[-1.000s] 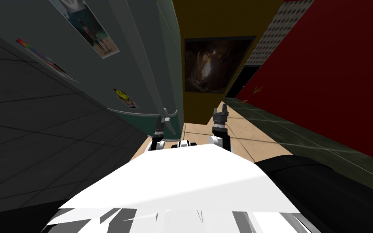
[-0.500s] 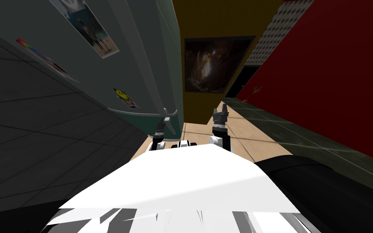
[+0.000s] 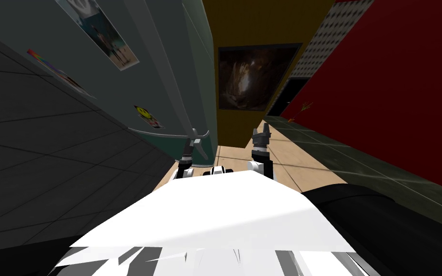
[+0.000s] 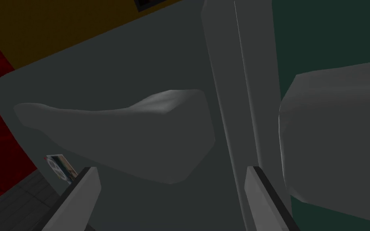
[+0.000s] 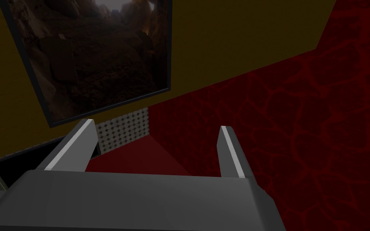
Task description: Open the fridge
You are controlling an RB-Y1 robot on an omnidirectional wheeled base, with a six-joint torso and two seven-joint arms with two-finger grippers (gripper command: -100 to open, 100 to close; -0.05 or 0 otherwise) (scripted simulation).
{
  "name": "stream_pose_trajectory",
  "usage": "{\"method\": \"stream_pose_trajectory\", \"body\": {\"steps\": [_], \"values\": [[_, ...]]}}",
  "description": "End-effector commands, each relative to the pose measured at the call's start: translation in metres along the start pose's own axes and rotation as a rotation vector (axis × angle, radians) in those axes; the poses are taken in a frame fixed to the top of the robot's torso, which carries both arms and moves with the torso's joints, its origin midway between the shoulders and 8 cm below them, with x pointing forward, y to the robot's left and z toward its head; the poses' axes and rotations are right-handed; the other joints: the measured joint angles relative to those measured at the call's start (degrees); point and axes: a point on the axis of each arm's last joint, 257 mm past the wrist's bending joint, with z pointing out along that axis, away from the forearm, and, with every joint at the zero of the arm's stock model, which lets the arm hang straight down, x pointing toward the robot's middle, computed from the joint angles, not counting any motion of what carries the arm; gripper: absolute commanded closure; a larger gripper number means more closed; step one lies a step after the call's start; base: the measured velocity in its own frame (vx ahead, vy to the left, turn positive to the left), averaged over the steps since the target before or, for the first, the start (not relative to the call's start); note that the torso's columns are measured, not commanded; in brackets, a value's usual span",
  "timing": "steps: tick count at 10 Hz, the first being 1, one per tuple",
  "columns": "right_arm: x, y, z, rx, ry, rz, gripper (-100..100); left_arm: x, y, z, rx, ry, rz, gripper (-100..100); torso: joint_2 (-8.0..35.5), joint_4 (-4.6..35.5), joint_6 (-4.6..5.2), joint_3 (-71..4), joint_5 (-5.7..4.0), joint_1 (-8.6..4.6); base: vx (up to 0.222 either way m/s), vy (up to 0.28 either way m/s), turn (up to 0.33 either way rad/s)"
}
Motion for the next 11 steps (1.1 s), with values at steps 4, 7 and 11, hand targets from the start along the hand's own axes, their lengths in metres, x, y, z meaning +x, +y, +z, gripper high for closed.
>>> {"method": "stream_pose_trajectory", "body": {"steps": [4, 7, 11], "values": [[0.0, 0.0, 0.0, 0.0, 0.0, 0.0, 0, -0.025, 0.004, 0.0, -0.077, 0.015, 0.05, -100, 0.2, 0.1, -0.04, 0.1, -0.04, -0.05, 0.019, -0.048, 0.028], [0.0, 0.0, 0.0, 0.0, 0.0, 0.0, 0, -0.04, -0.001, 0.001, -0.114, 0.026, 0.083, -100, 0.3, 0.1, -0.06, 0.1, -0.07, -0.07, 0.018, -0.055, 0.033], [0.0, 0.0, 0.0, 0.0, 0.0, 0.0, 0, -0.058, -0.009, 0.002, -0.167, 0.044, 0.128, -100, 0.3, 0.1, -0.06, 0.1, -0.07, -0.09, 0.025, -0.064, 0.035]]}}
